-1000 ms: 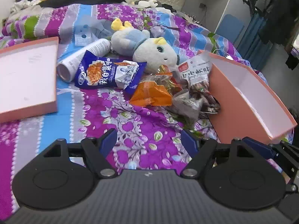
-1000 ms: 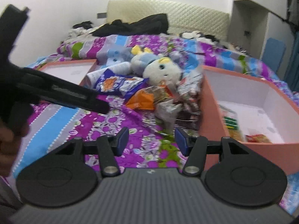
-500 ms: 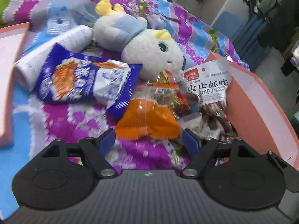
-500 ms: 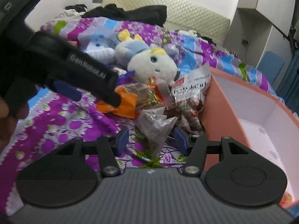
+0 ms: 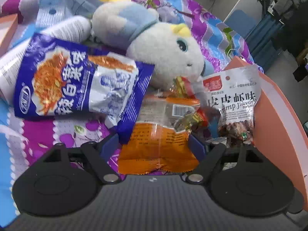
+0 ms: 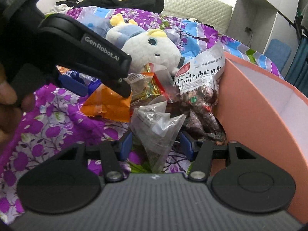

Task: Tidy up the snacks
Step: 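Lower both tools to the snack pile beside the shoebox, then close the left gripper on the orange snack bag while the right gripper grasps the clear bag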

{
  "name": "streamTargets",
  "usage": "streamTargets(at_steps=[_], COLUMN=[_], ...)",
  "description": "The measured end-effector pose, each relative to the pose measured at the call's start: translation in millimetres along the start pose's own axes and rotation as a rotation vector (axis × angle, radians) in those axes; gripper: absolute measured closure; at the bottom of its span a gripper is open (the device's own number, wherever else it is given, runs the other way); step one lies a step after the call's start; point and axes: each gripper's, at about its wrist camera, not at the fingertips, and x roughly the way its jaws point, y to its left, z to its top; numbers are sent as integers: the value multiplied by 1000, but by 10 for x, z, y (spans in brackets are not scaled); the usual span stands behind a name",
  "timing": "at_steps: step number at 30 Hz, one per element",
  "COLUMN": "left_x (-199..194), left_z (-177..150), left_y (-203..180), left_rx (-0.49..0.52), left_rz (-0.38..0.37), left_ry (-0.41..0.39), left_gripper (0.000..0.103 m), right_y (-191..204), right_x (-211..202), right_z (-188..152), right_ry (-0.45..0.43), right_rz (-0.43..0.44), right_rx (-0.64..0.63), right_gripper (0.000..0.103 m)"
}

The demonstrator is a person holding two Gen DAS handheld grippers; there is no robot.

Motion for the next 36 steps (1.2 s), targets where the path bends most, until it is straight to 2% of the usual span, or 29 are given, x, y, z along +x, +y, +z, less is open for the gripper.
streamTargets(at_steps=[4, 9, 13, 22, 36], left_x=[35, 2, -70, -369, -1114], left_z=[-44, -53, -75, -168, -769], left_y=[-25, -110, -183, -316, -414], left_rx=[8, 30, 59, 57, 82], left_rz=[8, 39, 68, 77, 153], left_ry=[2, -10, -14, -12, -15], left_gripper=[20, 27, 31, 37, 40], right_y=[-19, -28, -39, -75, -136], right_x=[22, -31, -120, -395, -962], right_z=[10, 9, 4, -63, -252], right_ry=[-2, 0, -8, -6, 13], right_rz=[14, 22, 34, 62, 113], right_rx=[6, 20, 26, 54, 107], right_gripper=[54, 60, 63, 67, 68])
